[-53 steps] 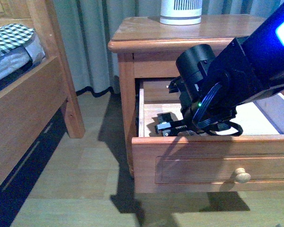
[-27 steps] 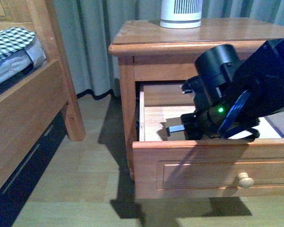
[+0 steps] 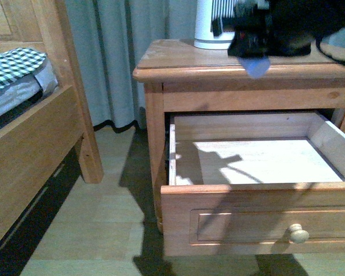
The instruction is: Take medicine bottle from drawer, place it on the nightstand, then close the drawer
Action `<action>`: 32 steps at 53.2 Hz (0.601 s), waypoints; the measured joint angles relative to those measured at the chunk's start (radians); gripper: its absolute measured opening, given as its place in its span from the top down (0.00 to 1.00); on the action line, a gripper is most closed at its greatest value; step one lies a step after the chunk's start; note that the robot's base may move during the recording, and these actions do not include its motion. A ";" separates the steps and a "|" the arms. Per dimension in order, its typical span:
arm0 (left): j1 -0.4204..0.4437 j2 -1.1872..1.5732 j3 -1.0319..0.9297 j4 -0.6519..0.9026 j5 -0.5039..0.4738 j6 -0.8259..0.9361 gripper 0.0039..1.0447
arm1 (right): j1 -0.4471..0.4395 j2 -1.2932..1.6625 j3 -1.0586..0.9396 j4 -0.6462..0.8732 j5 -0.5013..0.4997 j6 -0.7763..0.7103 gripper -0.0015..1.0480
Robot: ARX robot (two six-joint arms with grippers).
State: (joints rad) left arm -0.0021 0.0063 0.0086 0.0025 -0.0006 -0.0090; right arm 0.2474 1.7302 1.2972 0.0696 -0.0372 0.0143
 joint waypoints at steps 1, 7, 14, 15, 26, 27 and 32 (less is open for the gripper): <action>0.000 0.000 0.000 0.000 0.000 0.000 0.06 | 0.000 -0.002 0.011 0.000 0.000 -0.005 0.72; 0.000 0.000 0.000 0.000 0.000 0.000 0.06 | -0.022 0.023 0.144 -0.004 0.044 -0.042 0.72; 0.000 0.000 0.000 0.000 0.000 0.000 0.06 | -0.067 0.127 0.301 -0.007 0.105 -0.082 0.72; 0.000 0.000 0.000 0.000 0.000 0.000 0.06 | -0.074 0.148 0.324 -0.008 0.114 -0.087 0.72; 0.000 0.000 0.000 0.000 0.000 0.000 0.06 | -0.119 0.389 0.484 -0.010 0.190 -0.154 0.72; 0.000 0.000 0.000 0.000 0.000 0.000 0.06 | -0.119 0.404 0.490 -0.010 0.196 -0.160 0.72; 0.000 0.000 0.000 0.000 0.000 0.000 0.06 | -0.118 0.476 0.520 0.004 0.227 -0.187 0.72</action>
State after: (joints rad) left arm -0.0021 0.0063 0.0086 0.0025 -0.0006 -0.0090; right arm 0.1291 2.2063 1.8168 0.0738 0.1898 -0.1726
